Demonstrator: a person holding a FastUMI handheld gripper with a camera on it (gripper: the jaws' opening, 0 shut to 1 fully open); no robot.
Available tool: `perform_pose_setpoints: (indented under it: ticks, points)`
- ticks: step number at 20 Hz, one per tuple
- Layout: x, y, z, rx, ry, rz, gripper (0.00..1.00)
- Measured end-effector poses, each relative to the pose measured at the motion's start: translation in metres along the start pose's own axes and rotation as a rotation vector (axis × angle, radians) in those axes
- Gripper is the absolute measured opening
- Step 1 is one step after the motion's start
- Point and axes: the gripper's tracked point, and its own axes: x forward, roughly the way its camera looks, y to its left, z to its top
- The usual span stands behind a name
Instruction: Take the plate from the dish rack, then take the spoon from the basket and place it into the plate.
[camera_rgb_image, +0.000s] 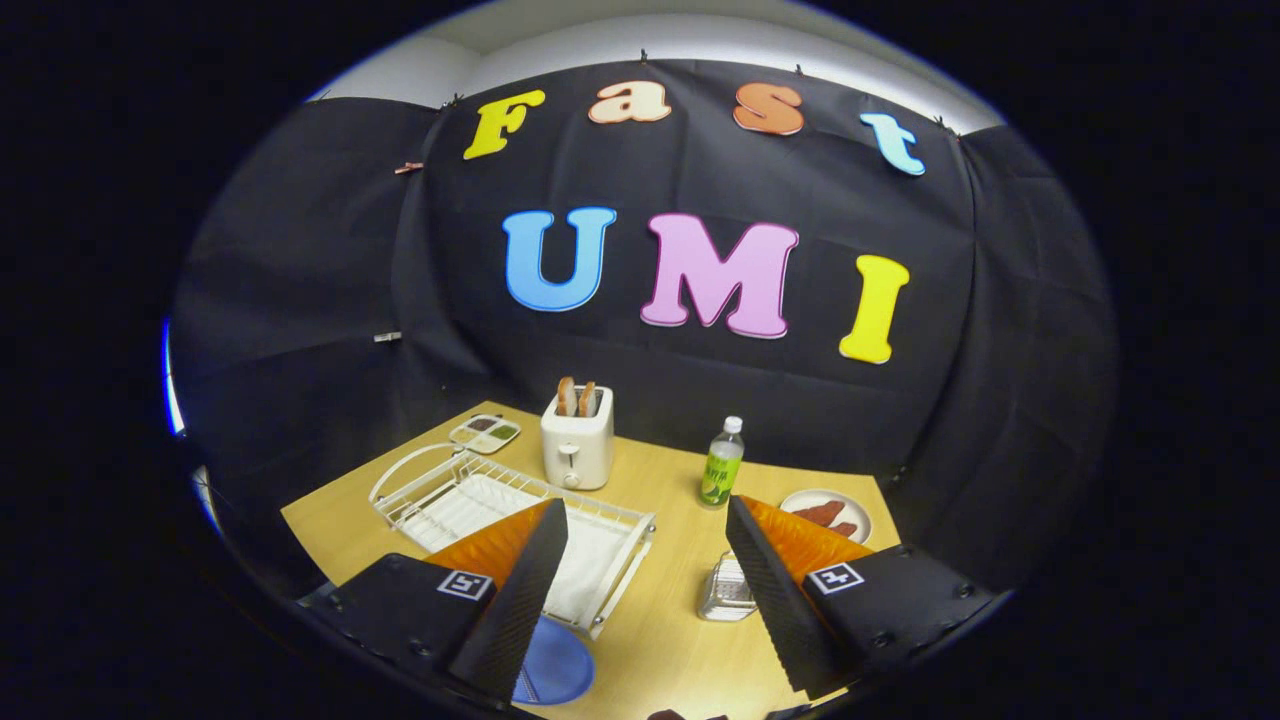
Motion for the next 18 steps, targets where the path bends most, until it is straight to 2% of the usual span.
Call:
perform_pose_setpoints:
  ticks: [7, 18]
  points:
    - [-0.019, -0.051, 0.059, -0.018, -0.151, -0.144, 0.98]
    - [-0.021, -0.069, 0.065, 0.007, -0.17, -0.174, 0.98]
